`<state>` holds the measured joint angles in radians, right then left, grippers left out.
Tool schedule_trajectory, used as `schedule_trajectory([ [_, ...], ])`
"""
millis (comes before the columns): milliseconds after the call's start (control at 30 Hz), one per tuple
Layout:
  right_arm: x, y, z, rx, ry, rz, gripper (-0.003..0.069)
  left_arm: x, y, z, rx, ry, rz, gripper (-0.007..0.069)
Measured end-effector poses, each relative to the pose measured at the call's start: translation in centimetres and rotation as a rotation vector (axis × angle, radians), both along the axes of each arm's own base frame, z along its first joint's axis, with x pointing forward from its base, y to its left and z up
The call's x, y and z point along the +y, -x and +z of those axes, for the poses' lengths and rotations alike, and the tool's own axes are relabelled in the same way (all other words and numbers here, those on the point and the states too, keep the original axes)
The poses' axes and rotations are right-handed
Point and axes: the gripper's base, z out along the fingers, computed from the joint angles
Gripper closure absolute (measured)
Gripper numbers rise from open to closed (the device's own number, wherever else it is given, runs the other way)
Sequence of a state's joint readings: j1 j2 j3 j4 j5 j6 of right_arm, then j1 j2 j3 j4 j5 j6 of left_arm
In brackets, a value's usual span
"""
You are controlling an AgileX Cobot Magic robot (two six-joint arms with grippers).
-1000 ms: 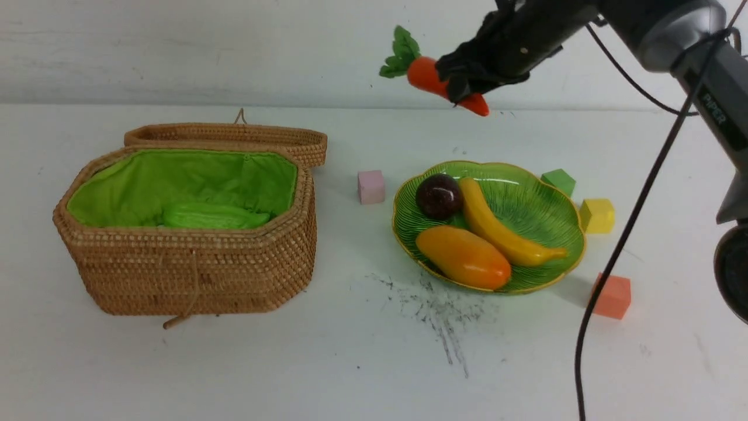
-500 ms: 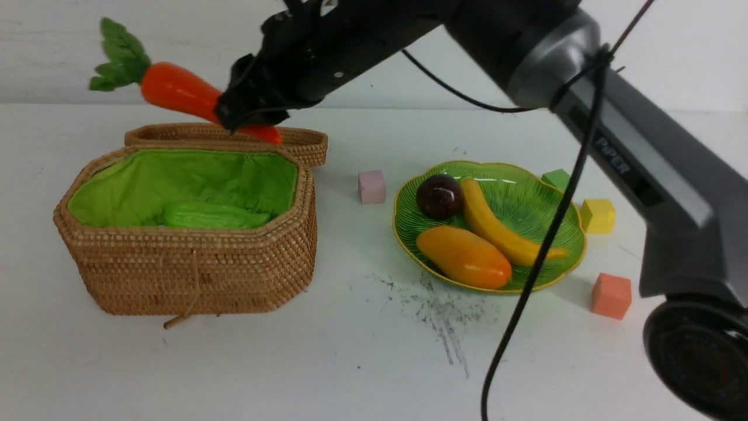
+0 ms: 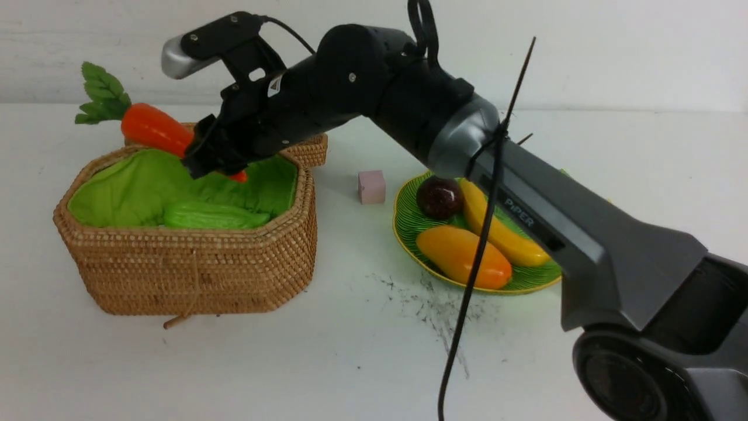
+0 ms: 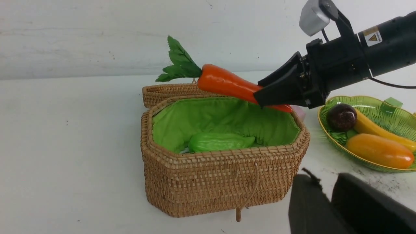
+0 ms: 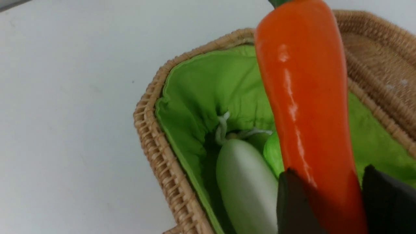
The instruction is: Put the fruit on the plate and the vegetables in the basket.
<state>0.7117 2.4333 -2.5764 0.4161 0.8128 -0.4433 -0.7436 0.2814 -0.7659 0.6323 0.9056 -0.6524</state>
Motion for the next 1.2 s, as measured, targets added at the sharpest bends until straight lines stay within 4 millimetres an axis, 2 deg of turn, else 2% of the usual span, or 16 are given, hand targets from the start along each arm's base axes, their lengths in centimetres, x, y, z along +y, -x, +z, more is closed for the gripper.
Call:
schedule_trajectory([
  [167, -0.2, -0.1, 0.1, -0.021, 0.026, -0.006, 0.0048, -0.1, 0.0, 0.0, -0.001, 0.009, -0.009, 0.0512],
  [267, -0.5, 0.4, 0.8, -0.015, 0.044, 0.005, -0.0004, -0.2, 0.0, 0.0, 0.0, 0.019, -0.019, 0.0512],
  [367, -1.7, 1.7, 3.4, 0.015, 0.069, 0.006, 0.0001, -0.3, 0.1, 0.0, 0.008, 0.03, -0.029, 0.0512],
  [400, -2.8, 2.8, 5.7, 0.029, 0.074, -0.017, 0.0034, -0.4, 0.1, 0.0, 0.011, 0.036, -0.034, 0.0512],
  [433, -3.2, 3.1, 6.4, 0.034, 0.076, -0.027, 0.0047, -0.4, 0.1, 0.0, 0.012, 0.037, -0.035, 0.0512],
  [567, -8.7, 8.1, 14.9, 0.075, 0.082, -0.171, 0.0278, -0.8, 0.2, 0.3, -0.013, 0.075, -0.076, 0.0512],
  [633, -10.0, 9.2, 16.6, 0.07, 0.06, -0.212, 0.0353, -1.0, 0.2, 0.5, -0.026, 0.093, -0.095, 0.0512],
  [667, -11.5, 10.5, 18.2, 0.073, 0.033, -0.253, 0.0454, -1.2, 0.3, 0.7, -0.04, 0.117, -0.126, 0.0512],
  [767, -13.6, 12.8, 20.0, 0.098, 0.007, -0.285, 0.0595, -1.5, 0.6, 0.8, -0.056, 0.145, -0.174, 0.0535],
  [833, -16.0, 15.6, 20.6, 0.145, 0.009, -0.312, 0.0666, -1.5, 1.3, 0.6, -0.089, 0.171, -0.227, 0.0575],
  [867, -15.8, 15.4, 20.2, 0.158, 0.02, -0.315, 0.0666, -1.5, 1.4, 0.5, -0.089, 0.172, -0.231, 0.058],
  [933, -19.2, 19.2, 20.6, 0.186, 0.022, -0.337, 0.0674, -1.2, 2.4, -0.6, -0.129, 0.214, -0.289, 0.0629],
  [1000, -22.4, 22.8, 19.6, 0.227, 0.03, -0.374, 0.0668, -0.9, 3.3, -2.2, -0.157, 0.247, -0.334, 0.0638],
  [1033, -22.7, 23.1, 19.5, 0.232, 0.03, -0.378, 0.0666, -0.9, 3.4, -2.3, -0.158, 0.25, -0.336, 0.0638],
  [1100, -26.1, 26.7, 16.7, 0.307, 0.042, -0.443, 0.0659, -1.0, 3.6, -4.4, -0.162, 0.271, -0.363, 0.0638],
  [1200, -28.4, 29.1, 13.6, 0.369, 0.059, -0.505, 0.0657, -1.7, 3.1, -6.0, -0.128, 0.266, -0.375, 0.0638],
])
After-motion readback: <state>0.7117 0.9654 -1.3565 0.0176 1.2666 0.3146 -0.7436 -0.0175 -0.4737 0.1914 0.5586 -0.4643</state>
